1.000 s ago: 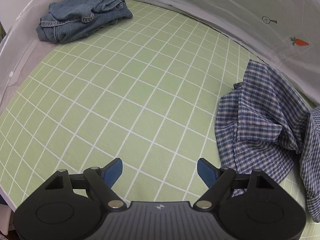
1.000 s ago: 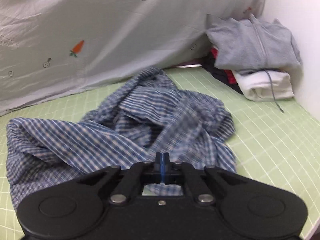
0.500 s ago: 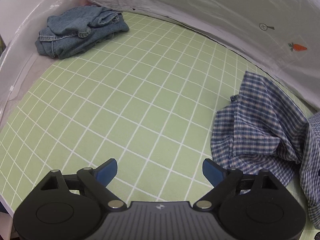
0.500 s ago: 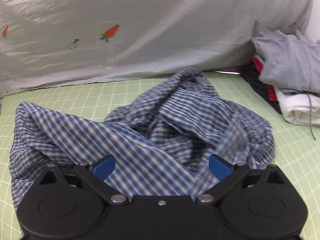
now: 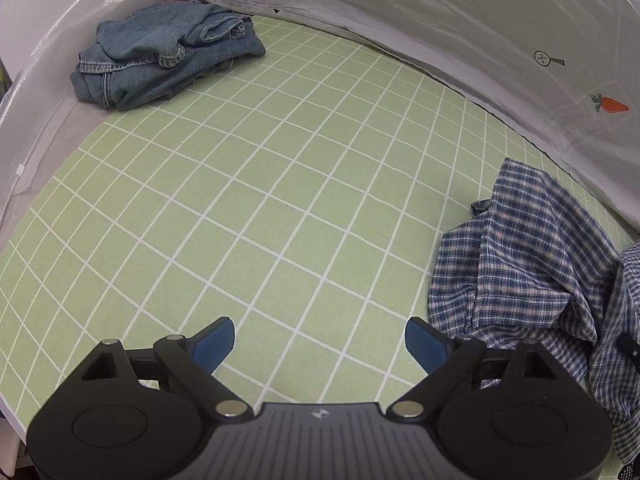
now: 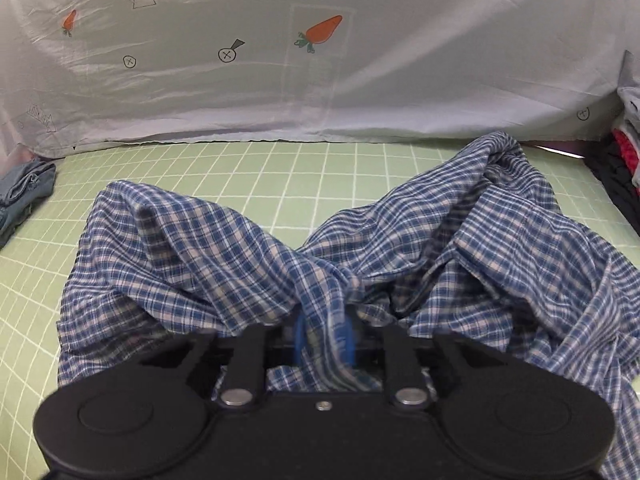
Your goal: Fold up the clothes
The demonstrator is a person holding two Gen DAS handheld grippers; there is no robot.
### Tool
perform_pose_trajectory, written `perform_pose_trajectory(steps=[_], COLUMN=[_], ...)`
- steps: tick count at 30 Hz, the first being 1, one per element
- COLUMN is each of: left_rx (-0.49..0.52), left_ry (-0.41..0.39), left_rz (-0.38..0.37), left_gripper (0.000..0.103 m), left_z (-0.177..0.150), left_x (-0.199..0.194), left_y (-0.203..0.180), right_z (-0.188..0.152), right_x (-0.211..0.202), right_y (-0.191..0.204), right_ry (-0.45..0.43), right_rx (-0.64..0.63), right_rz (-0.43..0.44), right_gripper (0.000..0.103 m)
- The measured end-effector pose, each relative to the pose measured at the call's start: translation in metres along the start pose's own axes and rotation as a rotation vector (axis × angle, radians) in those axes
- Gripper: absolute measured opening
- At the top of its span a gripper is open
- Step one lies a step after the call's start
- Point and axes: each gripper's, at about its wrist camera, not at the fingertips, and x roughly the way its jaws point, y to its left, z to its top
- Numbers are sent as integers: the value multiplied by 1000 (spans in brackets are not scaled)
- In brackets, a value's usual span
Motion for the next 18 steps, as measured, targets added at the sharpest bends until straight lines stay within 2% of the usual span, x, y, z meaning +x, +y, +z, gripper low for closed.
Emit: perform_pose_trajectory(steps=[5, 8, 10, 12, 14, 16, 18], left_rx=[-6, 1, 15, 44, 84, 117, 150], left_ry=[10, 28, 37, 34, 20, 10, -1], left_rz=[3, 3, 3, 0, -5, -16, -26], left_gripper=[92, 92, 92, 92, 92, 92, 92], left_z=[-6, -11, -12, -12, -9, -6, -3], left_x=[-1, 2, 5, 6, 5, 4, 3], left_y=[1, -1, -5, -13, -24, -36, -48], right_z=[-21, -46, -69, -91, -102, -103, -100], right_x=[-58, -88, -91, -88, -91, -97, -103], right_y=[-33, -72, -101, -121, -133, -140, -146], right_ry=[-82, -84, -38, 26, 40, 25, -4], right_rx=[127, 251, 330, 353, 389, 439, 488], right_rz=[-30, -127, -229, -334, -386, -397, -393], right_gripper=[5, 5, 5, 6, 8, 16, 42])
